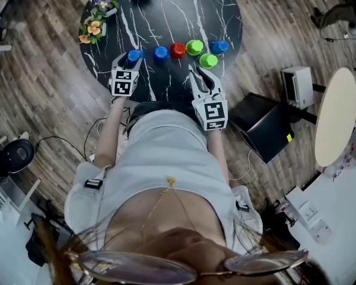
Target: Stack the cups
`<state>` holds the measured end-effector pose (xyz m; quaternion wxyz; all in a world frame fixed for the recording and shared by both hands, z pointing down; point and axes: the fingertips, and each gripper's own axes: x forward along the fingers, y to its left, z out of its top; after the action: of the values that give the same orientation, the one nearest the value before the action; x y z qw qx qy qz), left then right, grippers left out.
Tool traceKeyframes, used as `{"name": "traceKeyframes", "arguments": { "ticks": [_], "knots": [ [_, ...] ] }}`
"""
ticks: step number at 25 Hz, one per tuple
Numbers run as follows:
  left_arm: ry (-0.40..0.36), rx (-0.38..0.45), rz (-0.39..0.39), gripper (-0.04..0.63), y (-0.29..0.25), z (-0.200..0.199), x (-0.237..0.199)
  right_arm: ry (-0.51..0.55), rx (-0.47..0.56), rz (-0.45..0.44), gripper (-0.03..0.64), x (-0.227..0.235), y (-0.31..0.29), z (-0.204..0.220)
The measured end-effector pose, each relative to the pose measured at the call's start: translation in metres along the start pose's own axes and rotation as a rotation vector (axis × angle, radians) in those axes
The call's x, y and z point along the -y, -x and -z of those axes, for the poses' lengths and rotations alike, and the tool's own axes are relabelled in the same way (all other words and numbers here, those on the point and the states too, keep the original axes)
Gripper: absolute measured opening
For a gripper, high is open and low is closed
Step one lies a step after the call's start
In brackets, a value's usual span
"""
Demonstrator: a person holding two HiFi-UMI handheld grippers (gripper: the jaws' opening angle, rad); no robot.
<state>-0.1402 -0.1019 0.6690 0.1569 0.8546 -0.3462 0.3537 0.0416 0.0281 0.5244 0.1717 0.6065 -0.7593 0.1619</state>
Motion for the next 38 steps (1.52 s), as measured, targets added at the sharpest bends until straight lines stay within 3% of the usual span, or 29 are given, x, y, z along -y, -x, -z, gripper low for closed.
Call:
{"name": "traceKeyframes", "arguments": {
  "ticks": [24, 38],
  "knots": [
    [0.039, 0.083, -0.007, 0.238, 0.056, -0.035, 0.013, 0.019, 0.034, -0.037, 0.08, -0.003, 0.012, 0.0],
    [0.051, 0.107, -0.019, 0.238, 0.065, -0.067, 0.039, 0.035, 0.04, -0.083, 0.08, 0.023, 0.018, -0.002]
  ]
}}
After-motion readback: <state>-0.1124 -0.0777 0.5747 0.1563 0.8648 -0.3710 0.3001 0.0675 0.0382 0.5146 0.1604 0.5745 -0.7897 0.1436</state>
